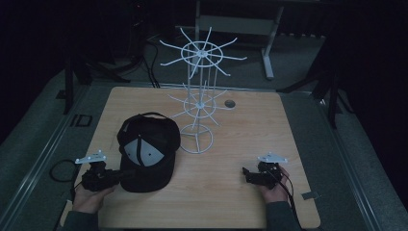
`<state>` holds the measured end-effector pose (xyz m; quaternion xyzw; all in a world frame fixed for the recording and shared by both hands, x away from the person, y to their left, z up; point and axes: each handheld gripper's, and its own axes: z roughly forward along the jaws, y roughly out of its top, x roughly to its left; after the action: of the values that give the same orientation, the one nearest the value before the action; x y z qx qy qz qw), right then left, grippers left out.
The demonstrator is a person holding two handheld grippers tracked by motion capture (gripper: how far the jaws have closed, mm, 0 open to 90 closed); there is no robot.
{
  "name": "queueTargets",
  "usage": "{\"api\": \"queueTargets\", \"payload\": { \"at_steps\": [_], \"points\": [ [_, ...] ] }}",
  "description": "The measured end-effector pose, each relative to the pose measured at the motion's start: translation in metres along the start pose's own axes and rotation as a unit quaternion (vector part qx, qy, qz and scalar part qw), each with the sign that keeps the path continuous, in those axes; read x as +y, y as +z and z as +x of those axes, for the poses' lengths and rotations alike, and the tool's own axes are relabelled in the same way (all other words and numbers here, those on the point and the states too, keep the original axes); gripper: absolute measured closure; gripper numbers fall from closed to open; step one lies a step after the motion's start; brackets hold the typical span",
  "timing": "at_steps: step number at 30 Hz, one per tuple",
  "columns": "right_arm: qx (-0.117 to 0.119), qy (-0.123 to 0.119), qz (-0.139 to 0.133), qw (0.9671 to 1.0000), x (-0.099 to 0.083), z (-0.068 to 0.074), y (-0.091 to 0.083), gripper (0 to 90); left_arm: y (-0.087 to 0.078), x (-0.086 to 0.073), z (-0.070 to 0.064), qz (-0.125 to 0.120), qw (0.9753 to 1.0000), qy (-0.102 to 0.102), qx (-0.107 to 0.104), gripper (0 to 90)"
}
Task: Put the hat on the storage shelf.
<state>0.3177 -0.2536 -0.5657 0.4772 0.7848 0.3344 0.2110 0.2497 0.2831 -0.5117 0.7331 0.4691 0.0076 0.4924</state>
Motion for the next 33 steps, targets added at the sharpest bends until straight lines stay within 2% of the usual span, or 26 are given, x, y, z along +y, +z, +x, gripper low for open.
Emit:
{"api": "queueTargets", "payload": {
  "at_steps": [5,11,16,29,33],
  "points": [
    [0.0,0.0,0.0,1.0,0.0,0.0,0.0,16.1,-0.006,0.007,-0.001,-0.013,0.9987,-0.006,0.048,86.5],
    [0.0,0.0,0.0,1.0,0.0,0.0,0.0,16.1,-0.01,0.015,-0.004,-0.028,0.9941,-0.002,0.105,86.7],
    [0.0,0.0,0.0,1.0,0.0,0.0,0.0,16.1,-0.012,0.021,-0.007,-0.039,0.992,0.001,0.12,86.7],
    [0.0,0.0,0.0,1.0,0.0,0.0,0.0,16.1,-0.014,0.032,-0.013,-0.046,0.988,0.02,0.146,86.6],
    [0.0,0.0,0.0,1.0,0.0,0.0,0.0,16.1,-0.014,0.036,-0.015,-0.052,0.9861,0.024,0.156,86.6]
  ]
}}
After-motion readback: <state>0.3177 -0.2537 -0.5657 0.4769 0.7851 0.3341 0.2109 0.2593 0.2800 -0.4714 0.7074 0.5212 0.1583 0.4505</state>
